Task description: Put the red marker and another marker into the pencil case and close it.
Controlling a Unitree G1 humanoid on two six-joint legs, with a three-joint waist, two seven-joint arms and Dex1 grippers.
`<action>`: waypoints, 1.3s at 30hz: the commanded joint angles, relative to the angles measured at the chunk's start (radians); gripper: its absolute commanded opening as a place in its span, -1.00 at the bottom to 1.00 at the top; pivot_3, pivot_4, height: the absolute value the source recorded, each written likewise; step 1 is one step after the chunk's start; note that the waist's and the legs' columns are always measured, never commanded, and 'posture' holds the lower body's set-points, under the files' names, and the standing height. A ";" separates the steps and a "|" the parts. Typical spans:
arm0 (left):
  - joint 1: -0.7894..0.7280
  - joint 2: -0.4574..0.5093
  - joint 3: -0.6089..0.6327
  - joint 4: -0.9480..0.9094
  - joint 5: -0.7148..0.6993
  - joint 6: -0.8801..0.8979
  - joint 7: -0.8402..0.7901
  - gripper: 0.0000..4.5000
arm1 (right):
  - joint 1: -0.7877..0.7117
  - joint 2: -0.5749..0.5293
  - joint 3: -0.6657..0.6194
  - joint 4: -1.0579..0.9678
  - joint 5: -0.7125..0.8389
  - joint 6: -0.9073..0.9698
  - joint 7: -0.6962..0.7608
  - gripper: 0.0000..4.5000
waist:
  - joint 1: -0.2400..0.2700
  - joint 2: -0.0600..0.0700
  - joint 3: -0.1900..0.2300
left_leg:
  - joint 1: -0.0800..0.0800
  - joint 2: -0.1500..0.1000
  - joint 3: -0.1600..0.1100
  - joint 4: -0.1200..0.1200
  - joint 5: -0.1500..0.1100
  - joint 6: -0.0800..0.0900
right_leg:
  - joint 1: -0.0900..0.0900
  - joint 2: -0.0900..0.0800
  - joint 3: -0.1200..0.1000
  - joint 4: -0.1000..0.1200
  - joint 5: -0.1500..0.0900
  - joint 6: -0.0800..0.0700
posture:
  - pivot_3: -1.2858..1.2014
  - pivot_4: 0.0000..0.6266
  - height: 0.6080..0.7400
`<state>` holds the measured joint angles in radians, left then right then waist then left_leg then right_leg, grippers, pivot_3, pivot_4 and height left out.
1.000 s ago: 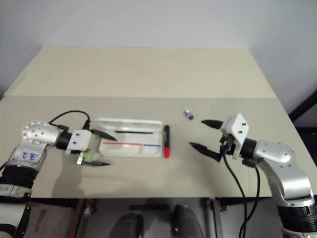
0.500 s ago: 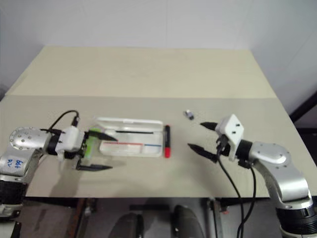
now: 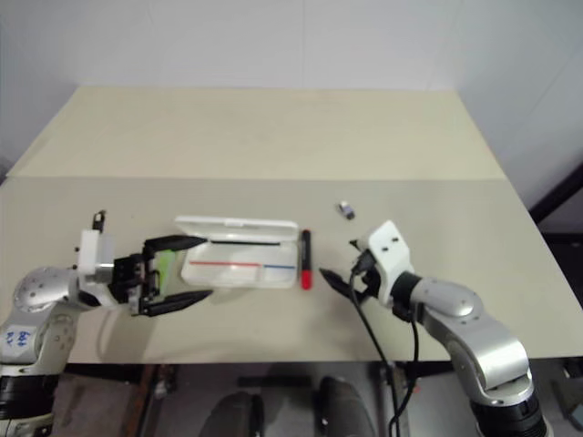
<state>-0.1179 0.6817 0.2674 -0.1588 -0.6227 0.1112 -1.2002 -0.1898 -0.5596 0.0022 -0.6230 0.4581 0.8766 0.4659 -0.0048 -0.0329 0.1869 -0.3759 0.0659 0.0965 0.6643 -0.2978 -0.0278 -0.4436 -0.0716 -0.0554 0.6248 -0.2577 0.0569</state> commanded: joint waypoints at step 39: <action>0.094 0.029 0.097 -0.142 -0.053 0.013 0.042 0.98 | -0.163 0.155 0.201 0.033 -0.044 0.280 -0.133 1.00 | -0.003 0.000 0.000 | -0.001 0.001 0.000 -0.003 -0.002 0.001 | 0.000 0.000 -0.001 -0.005 0.000 0.000 | 0.03 -0.52 1.00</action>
<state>-0.0303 0.7098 0.3423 -0.2660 -0.6462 0.1258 -1.1637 -0.3408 -0.4111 0.1970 -0.5798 0.4164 1.1650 0.3322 -0.0075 -0.0330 0.1868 -0.3770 0.0667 0.0963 0.6618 -0.3000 -0.0266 -0.4440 -0.0716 -0.0565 0.6198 -0.2578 0.0567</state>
